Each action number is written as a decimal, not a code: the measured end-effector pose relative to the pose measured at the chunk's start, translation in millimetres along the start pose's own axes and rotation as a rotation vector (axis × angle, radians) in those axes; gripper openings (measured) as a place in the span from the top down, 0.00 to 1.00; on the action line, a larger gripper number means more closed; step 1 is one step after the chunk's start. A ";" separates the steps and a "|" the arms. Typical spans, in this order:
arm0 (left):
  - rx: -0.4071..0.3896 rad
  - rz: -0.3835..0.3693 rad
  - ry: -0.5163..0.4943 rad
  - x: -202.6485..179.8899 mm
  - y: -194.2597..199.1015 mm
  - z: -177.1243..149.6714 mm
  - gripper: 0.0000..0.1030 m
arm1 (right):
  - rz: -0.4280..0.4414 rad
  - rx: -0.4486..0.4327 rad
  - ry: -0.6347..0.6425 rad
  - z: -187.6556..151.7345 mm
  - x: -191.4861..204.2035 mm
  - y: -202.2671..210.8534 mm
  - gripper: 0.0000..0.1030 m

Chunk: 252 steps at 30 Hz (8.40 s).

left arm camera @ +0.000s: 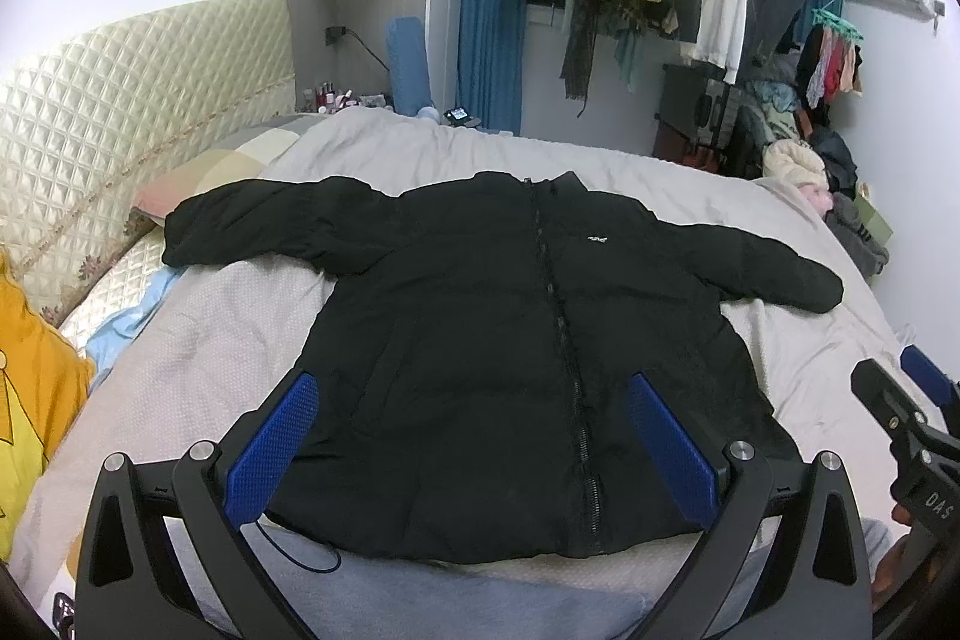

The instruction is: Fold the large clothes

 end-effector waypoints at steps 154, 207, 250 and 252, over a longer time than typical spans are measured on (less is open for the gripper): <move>0.027 0.050 -0.021 -11.6 -284.2 19.6 0.00 | -0.251 -0.340 -0.656 108.3 -512.1 -151.2 0.93; -0.007 -0.015 0.050 101.3 -281.5 17.3 0.00 | 0.487 0.332 0.170 21.8 134.9 -467.4 0.81; -0.099 -0.091 -0.067 25.9 -235.9 0.6 0.00 | 0.048 0.302 -0.019 21.4 -133.9 -314.8 0.49; -0.101 -0.080 -0.062 24.8 -236.9 0.1 0.00 | 0.019 0.326 -0.020 13.8 -140.5 -322.6 0.49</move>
Point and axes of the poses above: each gripper's, at about its wrist camera, not at the fingertips, and y roughly against the way its jaws point, x to its left, z to its top, the point moved 1 cm from there along -y, roughly the way its jaws point, and after that the axes turned 8 degrees about z, right-handed, at the moved point
